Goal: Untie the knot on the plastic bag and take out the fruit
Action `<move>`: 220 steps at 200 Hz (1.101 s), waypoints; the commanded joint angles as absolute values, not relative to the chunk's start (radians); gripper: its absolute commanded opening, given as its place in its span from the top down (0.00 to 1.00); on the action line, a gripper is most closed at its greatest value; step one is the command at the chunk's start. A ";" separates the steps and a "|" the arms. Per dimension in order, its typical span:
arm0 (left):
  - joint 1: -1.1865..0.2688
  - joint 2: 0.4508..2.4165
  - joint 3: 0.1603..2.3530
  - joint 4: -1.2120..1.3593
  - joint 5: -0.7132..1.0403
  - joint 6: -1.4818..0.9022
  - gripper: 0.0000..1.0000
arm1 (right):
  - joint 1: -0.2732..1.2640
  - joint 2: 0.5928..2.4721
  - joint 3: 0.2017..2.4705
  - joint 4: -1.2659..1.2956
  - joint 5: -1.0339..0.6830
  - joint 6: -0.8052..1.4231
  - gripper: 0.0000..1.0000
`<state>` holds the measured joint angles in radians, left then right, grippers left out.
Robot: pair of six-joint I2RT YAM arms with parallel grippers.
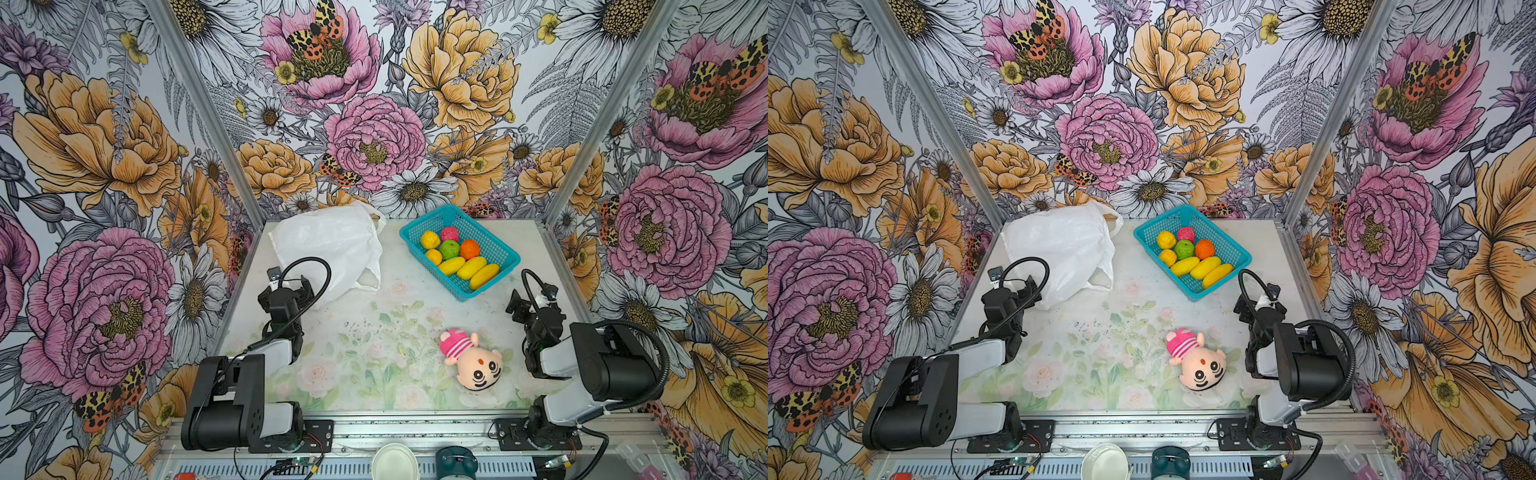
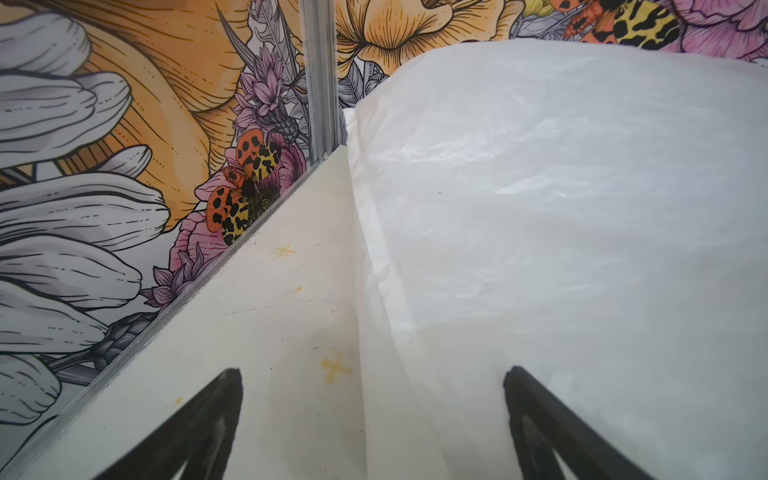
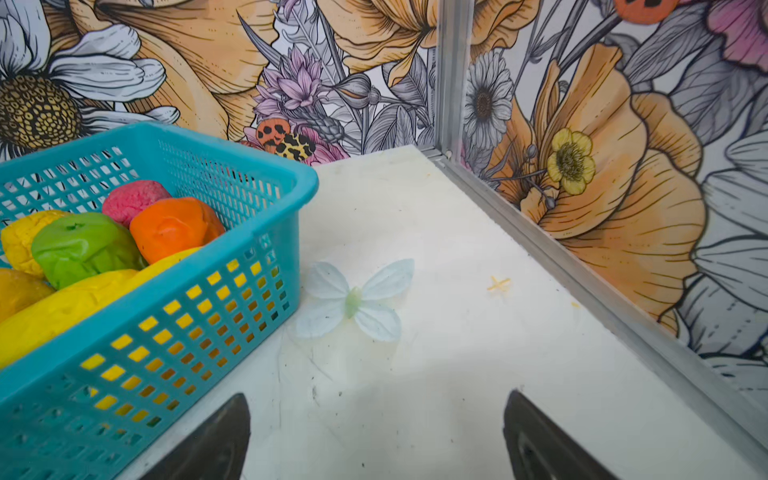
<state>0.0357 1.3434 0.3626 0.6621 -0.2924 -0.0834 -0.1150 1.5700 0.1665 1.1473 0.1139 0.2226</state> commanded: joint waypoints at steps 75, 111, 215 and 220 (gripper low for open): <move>0.000 1.536 0.380 0.906 -0.157 0.000 0.01 | -0.111 1.557 0.184 1.281 0.084 0.196 0.00; 0.000 1.550 0.374 0.948 -0.156 -0.002 0.01 | -0.110 1.557 0.185 1.281 0.083 0.195 0.00; -0.014 1.549 0.374 0.944 -0.173 0.008 0.01 | -0.067 1.541 0.387 0.890 -0.108 0.072 0.01; -0.014 1.549 0.374 0.944 -0.172 0.009 0.01 | -0.067 1.541 0.387 0.889 -0.108 0.072 0.00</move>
